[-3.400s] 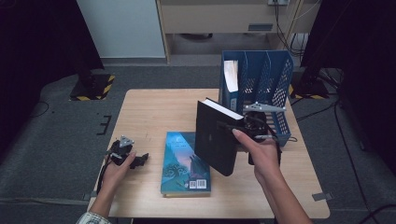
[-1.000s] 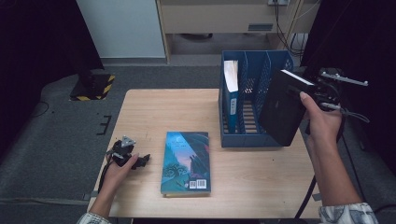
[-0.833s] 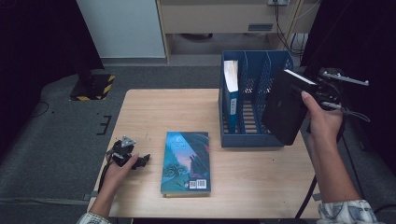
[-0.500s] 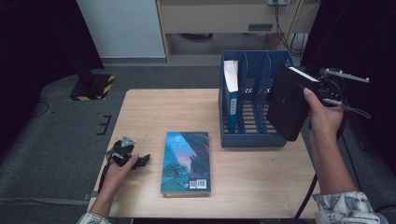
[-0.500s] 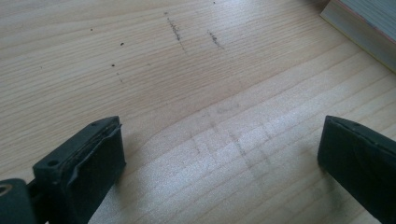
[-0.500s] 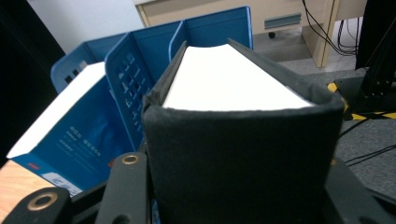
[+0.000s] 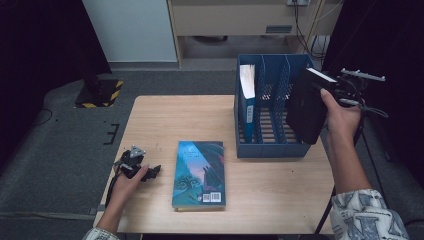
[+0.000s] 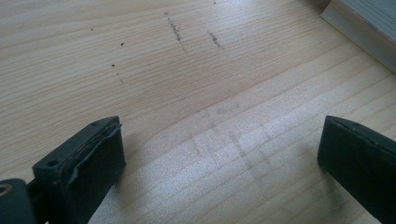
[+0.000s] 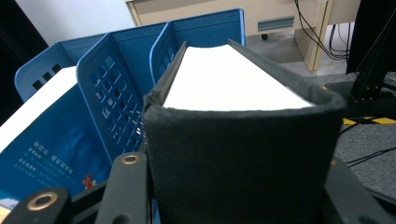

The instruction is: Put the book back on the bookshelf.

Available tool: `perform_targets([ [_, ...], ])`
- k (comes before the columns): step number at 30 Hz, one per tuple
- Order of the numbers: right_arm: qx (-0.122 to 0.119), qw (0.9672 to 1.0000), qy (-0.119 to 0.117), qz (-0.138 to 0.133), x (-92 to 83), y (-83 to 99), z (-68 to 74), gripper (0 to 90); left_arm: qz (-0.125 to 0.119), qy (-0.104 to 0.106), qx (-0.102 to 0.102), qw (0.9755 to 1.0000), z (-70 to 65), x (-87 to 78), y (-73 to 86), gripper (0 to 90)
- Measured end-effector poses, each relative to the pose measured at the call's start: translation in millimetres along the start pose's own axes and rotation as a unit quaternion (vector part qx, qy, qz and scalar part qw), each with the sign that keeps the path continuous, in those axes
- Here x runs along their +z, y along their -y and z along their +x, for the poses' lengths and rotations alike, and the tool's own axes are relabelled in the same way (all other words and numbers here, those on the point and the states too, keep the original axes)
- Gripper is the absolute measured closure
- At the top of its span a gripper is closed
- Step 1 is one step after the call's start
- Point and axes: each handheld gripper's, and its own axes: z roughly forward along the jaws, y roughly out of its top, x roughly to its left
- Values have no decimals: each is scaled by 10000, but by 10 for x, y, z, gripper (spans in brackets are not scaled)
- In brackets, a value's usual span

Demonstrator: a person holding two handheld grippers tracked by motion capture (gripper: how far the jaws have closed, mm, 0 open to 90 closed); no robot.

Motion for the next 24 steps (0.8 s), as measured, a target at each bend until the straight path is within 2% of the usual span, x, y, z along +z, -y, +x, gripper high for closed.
perform_targets([
  [4, -121, 9999, 13, -3, 77, 1, 40, 530, 16, -2, 17, 10000, 2, -2, -1, 0],
  [13, -205, 9997, 115, 5, 229, 6, 90, 530, 15, -11, 8, 10000, -2, 0, -2, 0],
  [19, -201, 9996, 211, 10, 327, 11, 143, 530, 15, -11, 6, 10000, -2, 1, -3, 0],
  [24, -178, 9997, 192, -8, 405, 25, 176, 530, 15, -14, 8, 10000, -3, 1, -4, 0],
])
